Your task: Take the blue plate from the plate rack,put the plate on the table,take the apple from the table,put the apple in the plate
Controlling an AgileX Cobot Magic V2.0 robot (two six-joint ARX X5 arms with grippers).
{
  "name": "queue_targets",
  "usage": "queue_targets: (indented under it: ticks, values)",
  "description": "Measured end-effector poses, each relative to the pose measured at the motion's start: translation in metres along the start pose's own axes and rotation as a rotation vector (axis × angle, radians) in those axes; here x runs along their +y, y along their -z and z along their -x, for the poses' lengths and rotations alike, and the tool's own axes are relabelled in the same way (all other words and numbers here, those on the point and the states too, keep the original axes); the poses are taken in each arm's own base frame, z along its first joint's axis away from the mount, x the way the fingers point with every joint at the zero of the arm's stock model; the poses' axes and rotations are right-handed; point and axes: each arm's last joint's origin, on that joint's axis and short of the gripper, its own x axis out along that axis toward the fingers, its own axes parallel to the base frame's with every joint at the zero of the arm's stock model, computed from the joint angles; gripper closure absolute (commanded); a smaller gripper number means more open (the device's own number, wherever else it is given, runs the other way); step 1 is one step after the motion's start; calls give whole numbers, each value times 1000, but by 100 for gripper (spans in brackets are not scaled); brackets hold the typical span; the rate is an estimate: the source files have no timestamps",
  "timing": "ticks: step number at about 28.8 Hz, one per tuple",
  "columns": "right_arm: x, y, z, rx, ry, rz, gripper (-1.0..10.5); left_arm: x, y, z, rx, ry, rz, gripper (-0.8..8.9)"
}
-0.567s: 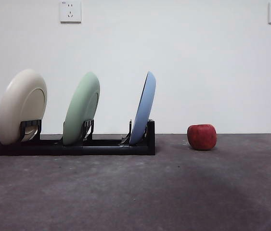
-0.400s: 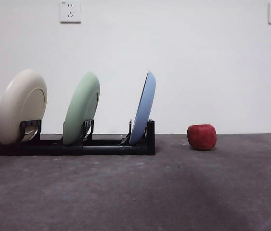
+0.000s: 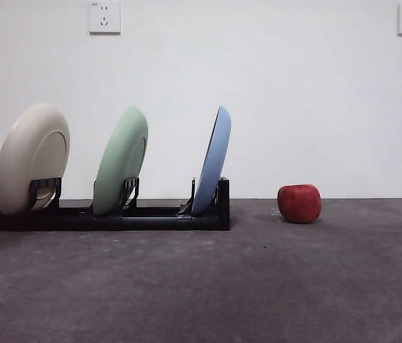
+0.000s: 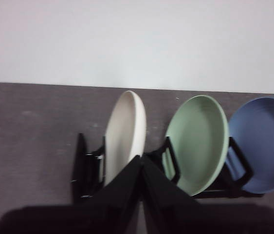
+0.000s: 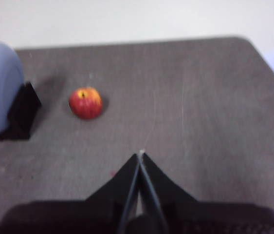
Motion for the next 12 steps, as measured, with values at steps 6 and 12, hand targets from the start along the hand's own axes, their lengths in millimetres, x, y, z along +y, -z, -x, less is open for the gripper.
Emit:
queue_targets:
  ticks: [6, 12]
  values:
    - [3, 2, -25, 184, -4, -48, 946, -4, -18, -31, 104, 206, 57, 819]
    - [11, 1, -56, 339, -181, -117, 946, -16, -35, -84, 295, 407, 163, 819]
